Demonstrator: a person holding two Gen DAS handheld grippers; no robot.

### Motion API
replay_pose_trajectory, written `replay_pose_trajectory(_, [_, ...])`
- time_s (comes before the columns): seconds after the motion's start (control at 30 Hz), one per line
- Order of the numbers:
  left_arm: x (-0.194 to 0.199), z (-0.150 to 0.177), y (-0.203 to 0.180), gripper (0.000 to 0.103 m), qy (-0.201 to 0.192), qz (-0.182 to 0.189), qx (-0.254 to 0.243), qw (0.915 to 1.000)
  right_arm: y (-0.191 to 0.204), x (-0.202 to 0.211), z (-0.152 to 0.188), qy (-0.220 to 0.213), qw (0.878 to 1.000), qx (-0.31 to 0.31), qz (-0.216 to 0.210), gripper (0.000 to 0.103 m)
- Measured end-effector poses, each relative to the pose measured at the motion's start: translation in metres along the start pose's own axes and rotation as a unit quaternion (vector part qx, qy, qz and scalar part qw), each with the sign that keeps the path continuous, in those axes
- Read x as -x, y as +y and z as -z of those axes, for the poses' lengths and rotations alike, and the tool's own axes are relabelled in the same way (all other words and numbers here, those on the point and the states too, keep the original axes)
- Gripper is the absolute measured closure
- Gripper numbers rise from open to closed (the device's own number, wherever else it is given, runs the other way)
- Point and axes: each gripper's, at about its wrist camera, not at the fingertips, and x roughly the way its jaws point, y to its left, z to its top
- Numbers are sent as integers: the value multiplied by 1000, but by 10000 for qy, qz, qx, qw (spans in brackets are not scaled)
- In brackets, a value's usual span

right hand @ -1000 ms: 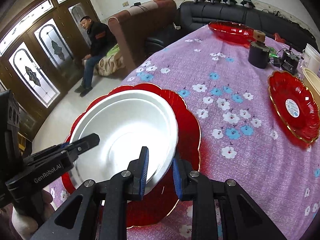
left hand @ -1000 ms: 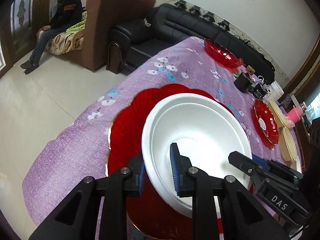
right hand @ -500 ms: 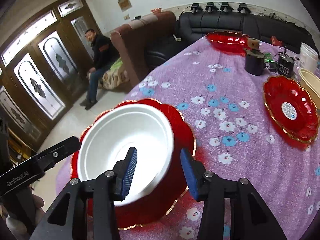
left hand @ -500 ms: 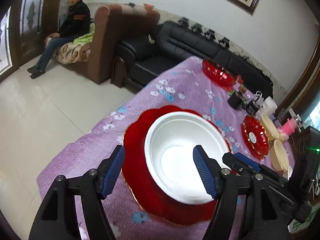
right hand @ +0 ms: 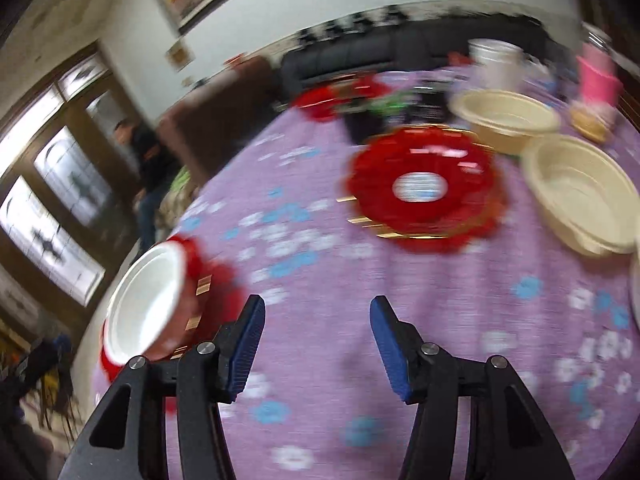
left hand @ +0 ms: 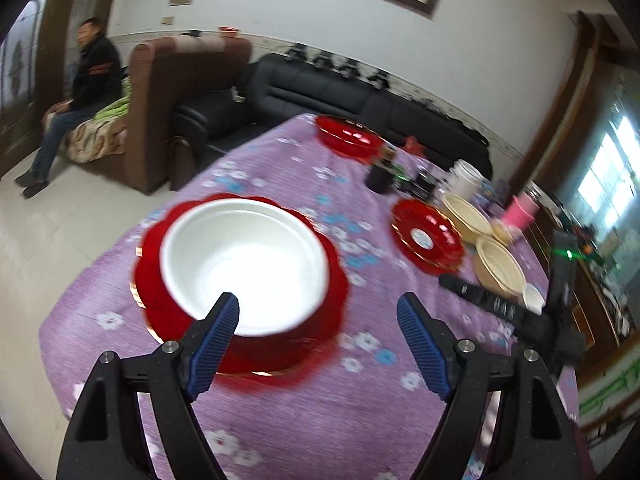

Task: Organize plates and bowls
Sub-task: 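Open the right tool to release the bowl on the plate, then grasp the red plate with the barcode sticker using the right tool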

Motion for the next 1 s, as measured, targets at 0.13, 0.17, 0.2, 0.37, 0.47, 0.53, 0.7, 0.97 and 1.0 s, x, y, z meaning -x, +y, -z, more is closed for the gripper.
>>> replay_pose_trajectory(0.13, [-5, 8, -16, 22, 80, 67, -183, 9998, -55, 4, -13, -78, 9976, -674, 128, 44])
replay_pose_trajectory(0.17, [-7, 9, -20, 22, 127, 96, -202, 9997, -67, 2, -17, -70, 9964, -840, 122, 44])
replay_pose_trajectory(0.2, [-8, 11, -22, 22, 157, 116, -213, 9996, -74, 0, -19, -64, 9953, -955, 132, 44])
replay_pose_trajectory(0.37, [-13, 20, -26, 22, 310, 155, -240, 9991, -99, -23, -35, 48, 9894, -1437, 192, 44])
replay_pose_trajectory(0.47, [-13, 23, -25, 22, 372, 124, -247, 9989, -110, -38, -44, 76, 9851, -1686, 325, 44])
replay_pose_trajectory(0.53, [-13, 25, -23, 22, 399, 113, -253, 9988, -117, -49, -52, 97, 9811, -1904, 329, 44])
replay_pose_trajectory(0.7, [-9, 25, -15, 22, 397, 59, -170, 9990, -129, -57, -62, 45, 9719, -2350, 84, 75])
replay_pose_trajectory(0.97, [-8, 23, -15, 22, 373, -12, -199, 9991, -124, -43, -41, 474, 9765, -2070, -359, 87])
replay_pose_trajectory(1.0, [-8, 23, -18, 22, 388, 8, -238, 9990, -123, -39, -35, 540, 9772, -2014, -407, 87])
